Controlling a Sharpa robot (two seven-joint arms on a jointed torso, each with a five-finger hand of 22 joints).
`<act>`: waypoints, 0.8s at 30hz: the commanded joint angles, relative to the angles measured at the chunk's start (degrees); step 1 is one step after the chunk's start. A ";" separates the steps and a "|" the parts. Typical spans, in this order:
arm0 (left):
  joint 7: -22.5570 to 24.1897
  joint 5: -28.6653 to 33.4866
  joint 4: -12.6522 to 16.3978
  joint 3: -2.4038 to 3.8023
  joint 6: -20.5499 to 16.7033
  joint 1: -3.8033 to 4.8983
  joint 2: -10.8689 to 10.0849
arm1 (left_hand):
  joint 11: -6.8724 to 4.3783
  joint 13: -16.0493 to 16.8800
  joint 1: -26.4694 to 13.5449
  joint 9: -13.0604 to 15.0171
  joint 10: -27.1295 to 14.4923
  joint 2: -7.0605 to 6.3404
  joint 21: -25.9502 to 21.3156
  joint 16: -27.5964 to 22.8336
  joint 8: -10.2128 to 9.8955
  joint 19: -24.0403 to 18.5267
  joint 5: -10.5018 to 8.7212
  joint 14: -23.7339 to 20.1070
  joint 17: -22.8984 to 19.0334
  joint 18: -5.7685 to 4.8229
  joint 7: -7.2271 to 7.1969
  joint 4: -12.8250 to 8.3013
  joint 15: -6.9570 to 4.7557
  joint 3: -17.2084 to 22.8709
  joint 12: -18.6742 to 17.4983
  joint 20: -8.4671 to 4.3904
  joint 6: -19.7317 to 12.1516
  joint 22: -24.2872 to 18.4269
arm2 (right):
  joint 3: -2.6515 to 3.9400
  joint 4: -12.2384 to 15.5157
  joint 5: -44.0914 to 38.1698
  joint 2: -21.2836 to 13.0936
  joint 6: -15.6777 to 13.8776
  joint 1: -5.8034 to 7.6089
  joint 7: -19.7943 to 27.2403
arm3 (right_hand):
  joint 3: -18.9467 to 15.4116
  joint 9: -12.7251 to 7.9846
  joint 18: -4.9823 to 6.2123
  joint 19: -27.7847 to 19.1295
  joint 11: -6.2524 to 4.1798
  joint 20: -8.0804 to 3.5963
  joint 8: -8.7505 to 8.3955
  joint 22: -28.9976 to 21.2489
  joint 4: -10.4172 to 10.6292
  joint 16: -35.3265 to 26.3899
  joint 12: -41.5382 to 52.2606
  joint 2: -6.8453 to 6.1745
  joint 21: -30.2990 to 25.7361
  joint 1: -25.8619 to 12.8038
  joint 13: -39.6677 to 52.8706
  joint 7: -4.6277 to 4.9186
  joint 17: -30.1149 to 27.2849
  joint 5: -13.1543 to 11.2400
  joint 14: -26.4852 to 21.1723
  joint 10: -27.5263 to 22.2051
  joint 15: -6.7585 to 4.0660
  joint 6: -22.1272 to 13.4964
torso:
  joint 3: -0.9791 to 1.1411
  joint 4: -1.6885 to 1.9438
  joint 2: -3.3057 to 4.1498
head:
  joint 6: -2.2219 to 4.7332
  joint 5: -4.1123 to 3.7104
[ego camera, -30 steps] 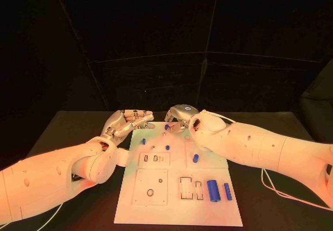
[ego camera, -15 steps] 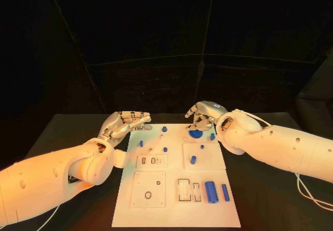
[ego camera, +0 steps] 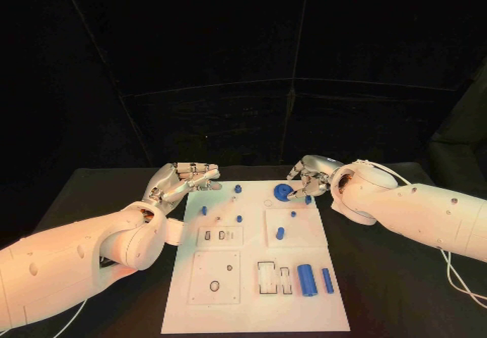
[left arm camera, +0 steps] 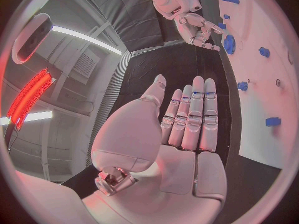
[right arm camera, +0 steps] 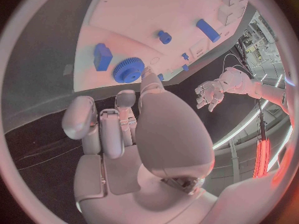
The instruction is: Assemble the parts on the task board
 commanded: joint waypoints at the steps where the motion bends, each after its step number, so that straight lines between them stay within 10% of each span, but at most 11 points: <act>1: 0.25 -0.33 -0.12 0.05 0.98 0.06 0.18 | -0.06 -0.01 -0.06 0.05 0.37 0.38 -0.15 -0.33 -0.21 0.09 -0.08 -0.11 0.09 0.38 0.12 -0.27 0.41 0.01 -0.18 0.11 0.26 -0.08 | 0.07 -0.91 0.87 0.73 4.06 0.13 -1.97 | 0.16 0.07 -1.03 0.45 0.10 0.22 0.49 0.87 0.13 0.66 4.91 0.40 0.65 0.73 5.31 0.16 1.46 0.68 3.25 1.33 0.42 -0.46 | -0.05 0.12 0.03 | -0.08 -0.11; 24: 0.17 -0.33 -0.50 0.04 1.10 0.04 0.45 | -0.08 -0.01 -0.04 0.05 0.44 0.42 -0.19 -0.38 -0.21 0.11 -0.08 -0.10 0.11 0.39 0.09 -0.33 0.40 0.04 -0.17 0.11 0.32 -0.10 | 0.06 -3.17 0.55 3.17 4.84 0.11 -2.11 | 0.73 0.19 -1.40 1.17 0.22 0.40 2.03 3.60 -0.67 2.15 16.09 2.93 2.42 0.39 17.54 0.09 5.01 1.99 3.74 4.46 0.71 0.38 | -0.11 0.02 0.11 | -0.31 0.05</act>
